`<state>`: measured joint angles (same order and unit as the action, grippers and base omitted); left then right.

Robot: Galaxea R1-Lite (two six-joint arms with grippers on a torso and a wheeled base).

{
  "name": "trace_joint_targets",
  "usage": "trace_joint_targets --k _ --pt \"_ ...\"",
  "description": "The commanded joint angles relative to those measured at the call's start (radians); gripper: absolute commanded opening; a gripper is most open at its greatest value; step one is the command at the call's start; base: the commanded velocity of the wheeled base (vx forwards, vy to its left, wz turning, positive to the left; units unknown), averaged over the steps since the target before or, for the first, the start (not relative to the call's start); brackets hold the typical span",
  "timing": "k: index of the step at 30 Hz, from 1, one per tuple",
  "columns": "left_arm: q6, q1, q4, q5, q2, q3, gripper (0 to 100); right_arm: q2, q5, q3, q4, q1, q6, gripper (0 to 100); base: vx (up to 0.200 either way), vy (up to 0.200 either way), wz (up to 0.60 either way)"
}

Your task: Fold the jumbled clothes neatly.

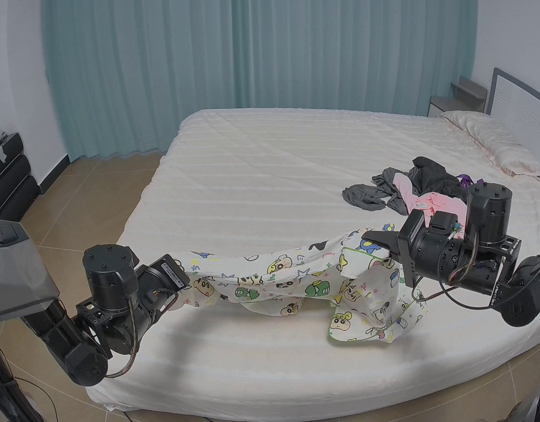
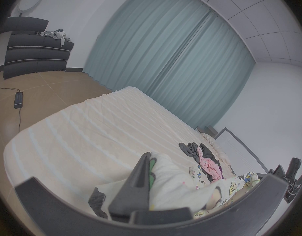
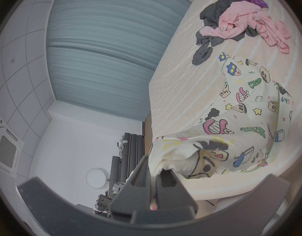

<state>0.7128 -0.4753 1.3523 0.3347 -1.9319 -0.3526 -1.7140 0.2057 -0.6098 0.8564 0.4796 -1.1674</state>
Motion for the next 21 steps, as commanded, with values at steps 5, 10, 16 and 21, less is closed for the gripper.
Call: trace_joint_targets --k 5,10,16,21 --pt "0.005 -0.011 0.002 0.003 0.013 0.009 0 0.06 0.0 0.033 -0.002 0.002 0.012 0 -0.04 0.0 0.0" --pt "0.028 -0.037 0.004 0.001 0.051 0.061 0 0.137 0.003 0.061 -0.014 0.005 0.046 0 -0.2 0.0 0.0" --pt "0.066 -0.057 0.004 0.003 0.171 0.132 0 0.269 0.003 0.13 -0.014 0.03 0.121 0 -0.2 0.0 0.0" --pt "0.062 -0.082 0.001 0.004 0.275 0.185 0 0.398 0.003 0.186 -0.014 0.057 0.147 0 -0.2 0.0 0.0"
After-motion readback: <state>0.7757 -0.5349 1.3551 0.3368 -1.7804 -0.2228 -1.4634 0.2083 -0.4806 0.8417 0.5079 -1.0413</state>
